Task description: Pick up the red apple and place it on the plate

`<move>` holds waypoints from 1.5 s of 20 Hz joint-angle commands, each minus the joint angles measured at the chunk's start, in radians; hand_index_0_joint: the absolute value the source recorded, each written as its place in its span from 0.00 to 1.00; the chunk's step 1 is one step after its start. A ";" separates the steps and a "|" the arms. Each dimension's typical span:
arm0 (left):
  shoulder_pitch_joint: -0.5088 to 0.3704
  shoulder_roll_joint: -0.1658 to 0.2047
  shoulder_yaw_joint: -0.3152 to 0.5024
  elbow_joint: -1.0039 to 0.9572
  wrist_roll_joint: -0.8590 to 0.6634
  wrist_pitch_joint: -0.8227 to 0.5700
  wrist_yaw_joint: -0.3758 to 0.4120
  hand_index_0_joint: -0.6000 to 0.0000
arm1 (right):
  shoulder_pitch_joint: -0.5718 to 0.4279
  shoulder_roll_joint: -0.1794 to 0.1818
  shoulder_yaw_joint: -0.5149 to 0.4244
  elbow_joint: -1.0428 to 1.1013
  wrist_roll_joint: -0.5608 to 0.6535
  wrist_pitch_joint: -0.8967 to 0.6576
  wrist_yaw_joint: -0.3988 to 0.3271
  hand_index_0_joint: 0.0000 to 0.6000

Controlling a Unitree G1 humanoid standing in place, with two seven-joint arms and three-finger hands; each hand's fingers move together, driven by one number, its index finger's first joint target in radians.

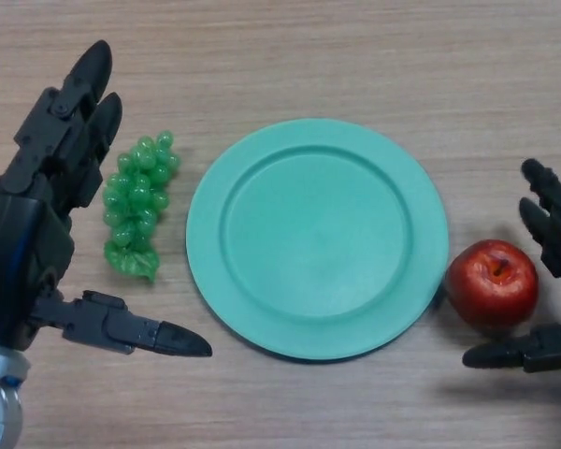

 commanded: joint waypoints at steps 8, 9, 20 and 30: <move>0.037 0.004 0.101 -0.078 -0.026 -0.142 0.024 1.00 | 0.027 -0.014 -0.033 -0.381 0.144 0.249 0.040 1.00; 0.037 0.004 0.109 -0.080 -0.032 -0.140 0.022 1.00 | 0.025 -0.010 -0.029 -0.437 0.142 0.290 0.030 1.00; 0.042 0.007 0.164 -0.055 -0.098 -0.169 0.001 1.00 | -0.253 0.077 0.293 -0.312 -0.060 0.334 -0.206 1.00; 0.027 0.021 0.202 -0.039 -0.157 -0.124 0.003 1.00 | -0.328 0.079 0.469 -0.253 -0.048 0.439 -0.268 0.42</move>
